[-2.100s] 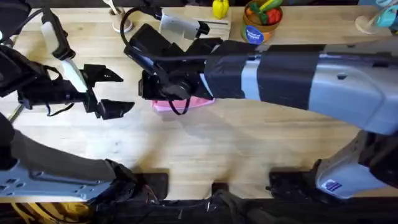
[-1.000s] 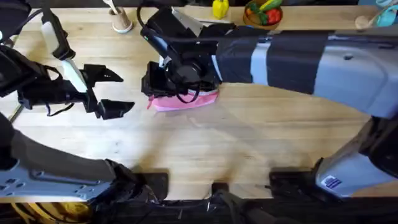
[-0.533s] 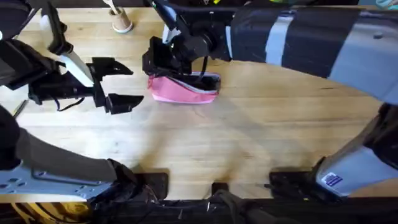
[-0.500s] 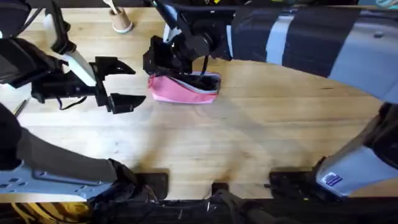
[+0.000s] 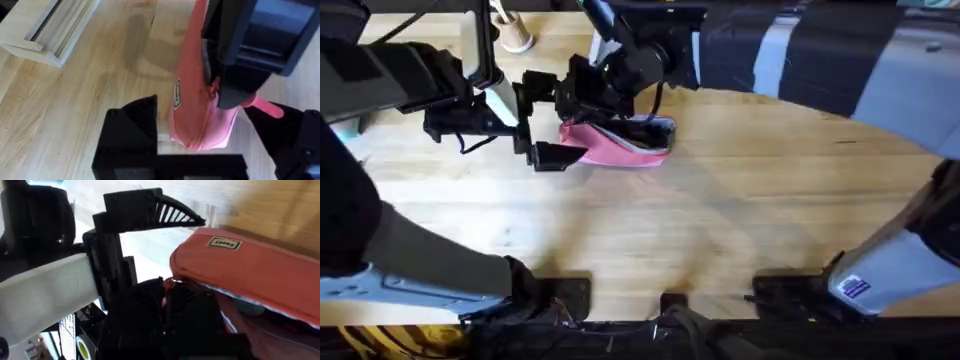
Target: Unzip the bag, pick up the pens from the table one at a time and place them inside, then zip the bag closed.
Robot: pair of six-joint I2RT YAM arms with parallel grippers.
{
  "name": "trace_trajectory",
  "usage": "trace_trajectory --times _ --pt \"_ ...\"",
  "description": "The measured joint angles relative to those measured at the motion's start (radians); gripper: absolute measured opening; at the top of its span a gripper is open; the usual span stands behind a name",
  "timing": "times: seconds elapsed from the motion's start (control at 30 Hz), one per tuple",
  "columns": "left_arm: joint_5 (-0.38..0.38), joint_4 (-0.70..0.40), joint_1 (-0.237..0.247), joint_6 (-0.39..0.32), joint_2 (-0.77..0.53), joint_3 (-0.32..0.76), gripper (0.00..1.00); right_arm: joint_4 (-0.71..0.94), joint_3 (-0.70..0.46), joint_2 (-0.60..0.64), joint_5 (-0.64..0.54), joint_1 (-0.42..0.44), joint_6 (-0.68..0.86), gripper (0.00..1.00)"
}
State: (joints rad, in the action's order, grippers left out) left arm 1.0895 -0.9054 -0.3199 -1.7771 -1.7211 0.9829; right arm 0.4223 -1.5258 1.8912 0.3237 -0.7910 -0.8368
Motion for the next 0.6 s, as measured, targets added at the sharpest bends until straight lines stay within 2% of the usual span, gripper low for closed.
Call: trace_trajectory --times 0.07,0.1,0.13,0.23,0.4,0.47,0.6 --pt "0.011 0.000 0.000 0.002 0.000 0.000 0.985 0.005 -0.002 0.000 0.000 0.000 0.000 0.030" --pt "0.015 0.000 0.000 0.006 0.000 0.000 0.929 0.006 -0.003 0.000 0.000 0.000 0.000 0.030" --pt "0.018 -0.003 0.000 0.006 0.000 0.000 0.853 0.006 -0.003 0.000 0.000 0.000 0.000 0.030" --pt "0.021 -0.008 0.000 0.011 0.000 0.000 0.516 0.007 -0.003 0.000 -0.001 0.000 0.000 0.030" --pt "0.014 -0.012 0.001 0.021 0.000 0.000 0.084 0.010 -0.005 0.000 0.000 0.005 0.000 0.030" --pt "0.010 -0.011 0.002 0.035 0.000 0.000 0.048 0.013 -0.005 0.000 0.000 0.007 0.000 0.030" --pt "0.009 -0.014 0.003 0.058 0.000 0.000 0.045 0.035 -0.007 0.000 0.004 0.022 0.020 0.030"
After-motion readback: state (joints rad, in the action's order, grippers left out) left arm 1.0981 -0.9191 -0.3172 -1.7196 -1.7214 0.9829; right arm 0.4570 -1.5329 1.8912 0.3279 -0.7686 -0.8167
